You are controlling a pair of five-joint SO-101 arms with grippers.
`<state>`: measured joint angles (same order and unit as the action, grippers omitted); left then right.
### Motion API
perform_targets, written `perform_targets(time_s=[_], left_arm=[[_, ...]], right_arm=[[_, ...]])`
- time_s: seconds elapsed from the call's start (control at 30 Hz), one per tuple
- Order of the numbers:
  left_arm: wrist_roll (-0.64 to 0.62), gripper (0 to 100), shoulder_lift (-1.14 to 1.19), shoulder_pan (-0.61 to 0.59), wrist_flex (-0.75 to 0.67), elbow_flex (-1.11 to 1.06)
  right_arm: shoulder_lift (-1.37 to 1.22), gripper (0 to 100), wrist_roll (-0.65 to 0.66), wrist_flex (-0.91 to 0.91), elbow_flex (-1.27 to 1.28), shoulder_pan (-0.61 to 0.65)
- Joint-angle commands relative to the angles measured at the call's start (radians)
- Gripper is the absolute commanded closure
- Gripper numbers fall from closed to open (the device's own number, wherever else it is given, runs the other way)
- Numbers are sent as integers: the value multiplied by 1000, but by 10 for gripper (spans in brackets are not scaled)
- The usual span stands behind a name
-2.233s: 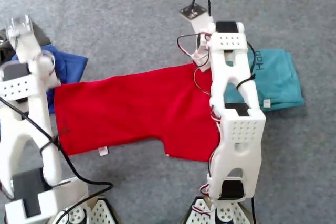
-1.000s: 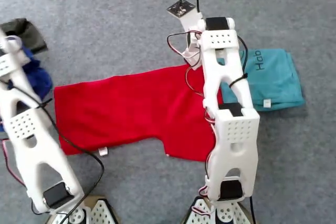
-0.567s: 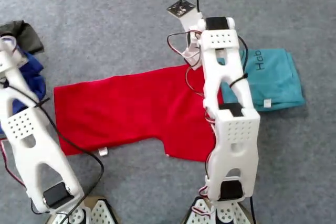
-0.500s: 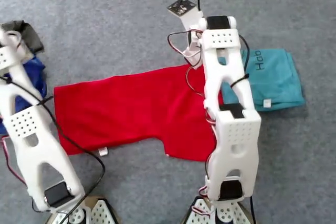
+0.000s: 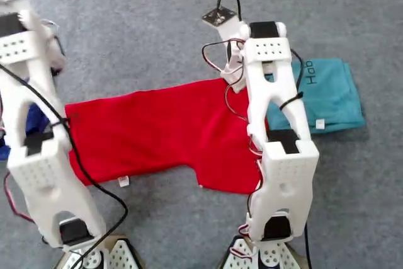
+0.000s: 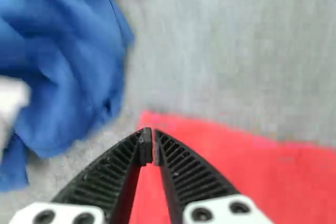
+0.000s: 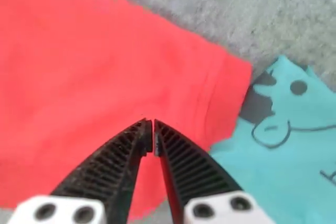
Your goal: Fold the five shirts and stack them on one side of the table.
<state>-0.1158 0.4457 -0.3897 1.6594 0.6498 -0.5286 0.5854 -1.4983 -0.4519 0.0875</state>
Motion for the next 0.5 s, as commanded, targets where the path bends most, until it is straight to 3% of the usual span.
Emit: perform_targets(time_s=[0.0, 0.2, 0.47], left_arm=[[11, 972, -244, -4, -359, -611], [5, 971, -480, 22, -829, -1073], [5, 970, -385, 30, -890, -1122]], right_arm=[[58, 978, -17, 126, 22, 8], [56, 978, -75, 373, 137, -18], [-27, 978, -75, 528, 265, -87]])
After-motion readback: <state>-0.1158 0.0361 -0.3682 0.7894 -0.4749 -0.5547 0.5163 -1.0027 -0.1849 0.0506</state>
